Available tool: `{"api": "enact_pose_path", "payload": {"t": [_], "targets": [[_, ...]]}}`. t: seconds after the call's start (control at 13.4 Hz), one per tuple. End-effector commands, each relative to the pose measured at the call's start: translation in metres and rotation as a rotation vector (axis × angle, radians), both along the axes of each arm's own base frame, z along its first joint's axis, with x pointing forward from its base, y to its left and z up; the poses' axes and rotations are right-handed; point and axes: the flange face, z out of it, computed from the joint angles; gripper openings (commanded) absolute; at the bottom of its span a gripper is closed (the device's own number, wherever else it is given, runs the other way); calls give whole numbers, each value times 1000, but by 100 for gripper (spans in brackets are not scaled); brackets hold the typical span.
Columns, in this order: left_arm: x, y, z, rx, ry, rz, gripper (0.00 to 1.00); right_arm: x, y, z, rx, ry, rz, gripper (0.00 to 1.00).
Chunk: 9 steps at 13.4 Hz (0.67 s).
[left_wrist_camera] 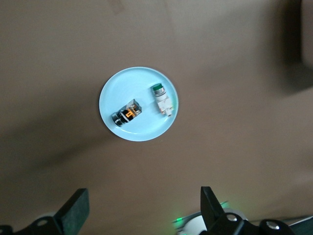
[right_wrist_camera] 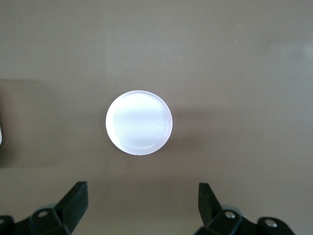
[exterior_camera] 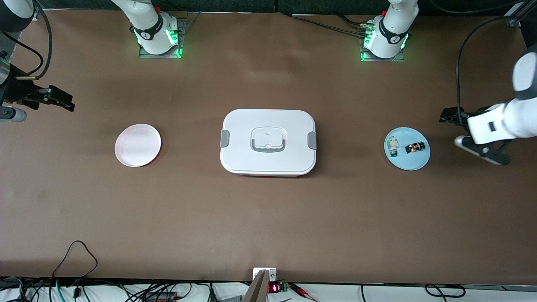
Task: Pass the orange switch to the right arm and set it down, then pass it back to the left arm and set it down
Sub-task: 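Open the left gripper to release the switch on the blue plate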
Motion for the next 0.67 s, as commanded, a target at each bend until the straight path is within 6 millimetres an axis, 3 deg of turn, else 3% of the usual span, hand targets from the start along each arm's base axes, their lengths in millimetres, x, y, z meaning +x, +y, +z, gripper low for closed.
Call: {"api": "enact_pose_path", "payload": {"t": [0.0,0.15,0.3,0.6], "targets": [[-34,-12,66,48,-30,177,100,2,11,3,4,6,37,100],[-50,-41,101,86,-84,213,100,3,8,10,2,-11,34,100],[-56,-54,112,97,-102,224,100,4,7,12,0,-12,34,100],[-55,-47,114,70,-103,232,100,3,8,14,0,-15,37,100]]}}
